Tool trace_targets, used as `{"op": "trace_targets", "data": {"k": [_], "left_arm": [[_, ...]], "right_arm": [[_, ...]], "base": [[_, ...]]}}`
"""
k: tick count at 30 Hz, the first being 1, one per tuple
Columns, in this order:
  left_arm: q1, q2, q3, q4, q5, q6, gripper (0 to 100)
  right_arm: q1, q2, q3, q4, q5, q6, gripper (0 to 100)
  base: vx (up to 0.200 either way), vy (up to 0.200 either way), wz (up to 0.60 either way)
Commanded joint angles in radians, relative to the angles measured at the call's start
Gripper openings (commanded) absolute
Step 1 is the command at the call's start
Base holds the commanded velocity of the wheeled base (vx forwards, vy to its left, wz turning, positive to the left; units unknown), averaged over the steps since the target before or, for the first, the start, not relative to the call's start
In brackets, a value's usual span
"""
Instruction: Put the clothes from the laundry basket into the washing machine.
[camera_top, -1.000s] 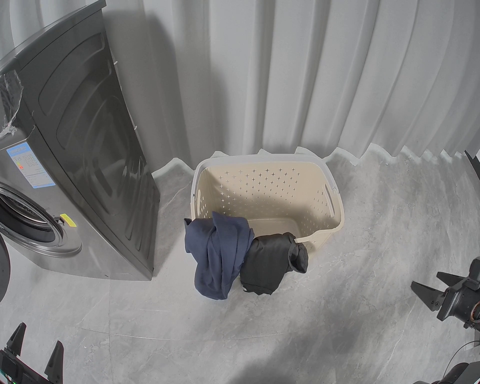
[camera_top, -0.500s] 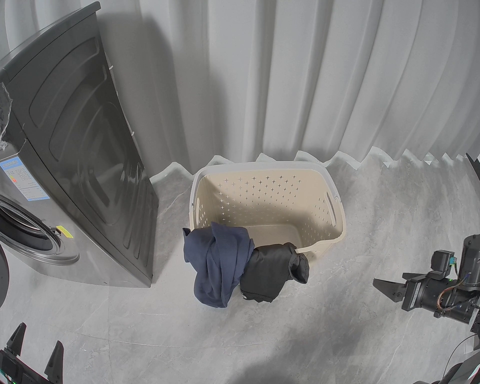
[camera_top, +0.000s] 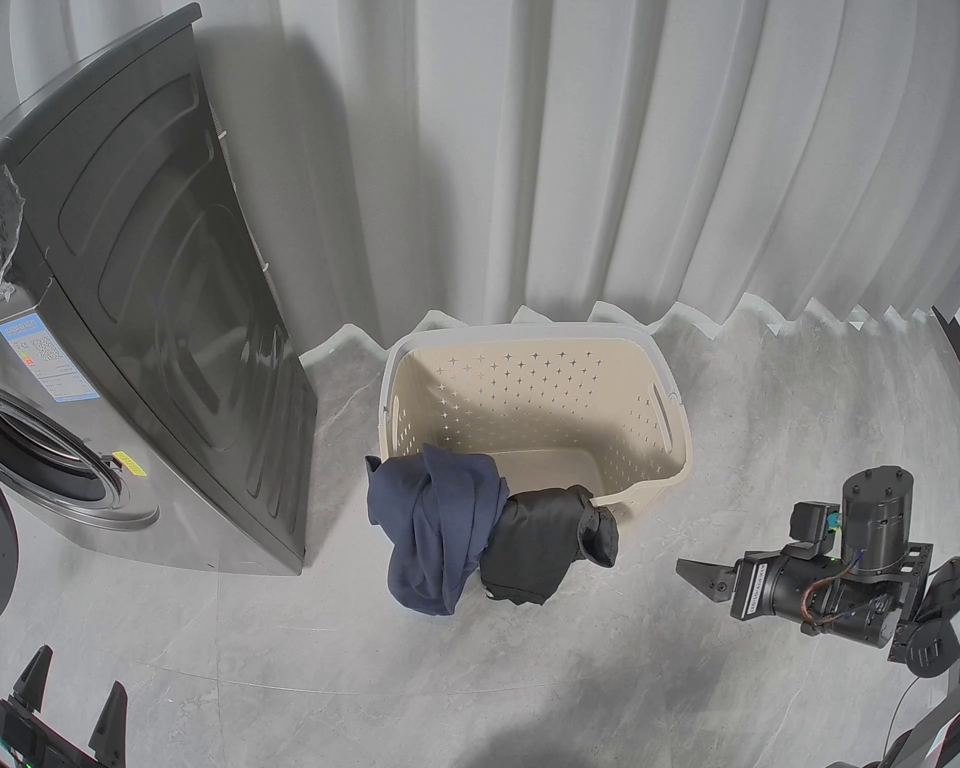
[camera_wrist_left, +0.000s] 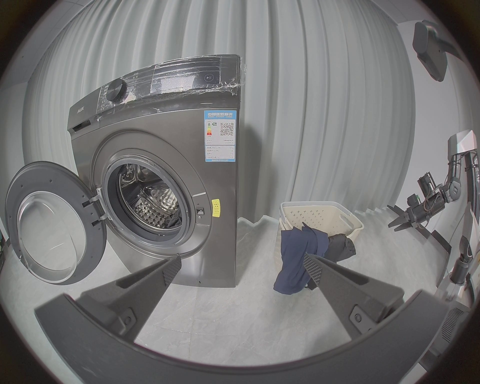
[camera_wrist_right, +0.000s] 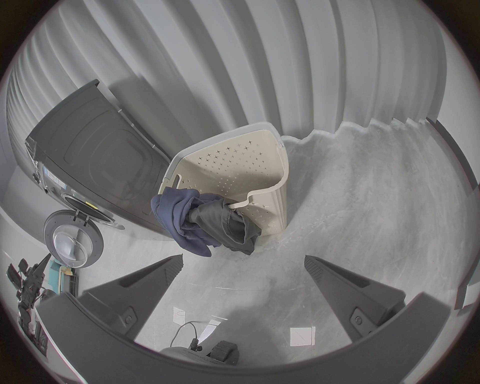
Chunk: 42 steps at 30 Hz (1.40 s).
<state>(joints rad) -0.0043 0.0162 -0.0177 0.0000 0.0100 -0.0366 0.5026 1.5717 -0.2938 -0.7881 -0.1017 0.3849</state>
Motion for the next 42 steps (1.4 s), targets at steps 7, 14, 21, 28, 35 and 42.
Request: {"op": "trace_targets", "data": {"k": [7, 14, 21, 28, 35, 42], "left_arm": [[0.000, -0.015, 0.016, 0.000, 0.001, 0.000, 100], [0.000, -0.015, 0.016, 0.000, 0.001, 0.000, 100], [0.000, -0.015, 0.016, 0.002, 0.001, 0.000, 100], [0.000, -0.015, 0.015, 0.002, 0.001, 0.000, 100], [0.000, -0.015, 0.015, 0.002, 0.001, 0.000, 100], [0.000, -0.015, 0.016, 0.002, 0.001, 0.000, 100]], "right_arm": [[0.060, 0.114, -0.067, -0.020, -0.036, 0.054, 100], [0.114, 0.235, -0.097, -0.092, -0.076, 0.095, 100], [0.139, 0.386, -0.122, -0.209, -0.087, 0.094, 100], [0.186, 0.488, -0.186, -0.235, -0.128, 0.094, 100], [0.182, 0.550, -0.251, -0.252, -0.128, 0.094, 100], [0.175, 0.630, -0.355, -0.250, -0.127, 0.097, 100]], "base": [[0.000, 0.000, 0.00], [0.000, 0.000, 0.00], [0.000, 0.000, 0.00], [0.000, 0.000, 0.00], [0.000, 0.000, 0.00], [0.000, 0.000, 0.00]]}}
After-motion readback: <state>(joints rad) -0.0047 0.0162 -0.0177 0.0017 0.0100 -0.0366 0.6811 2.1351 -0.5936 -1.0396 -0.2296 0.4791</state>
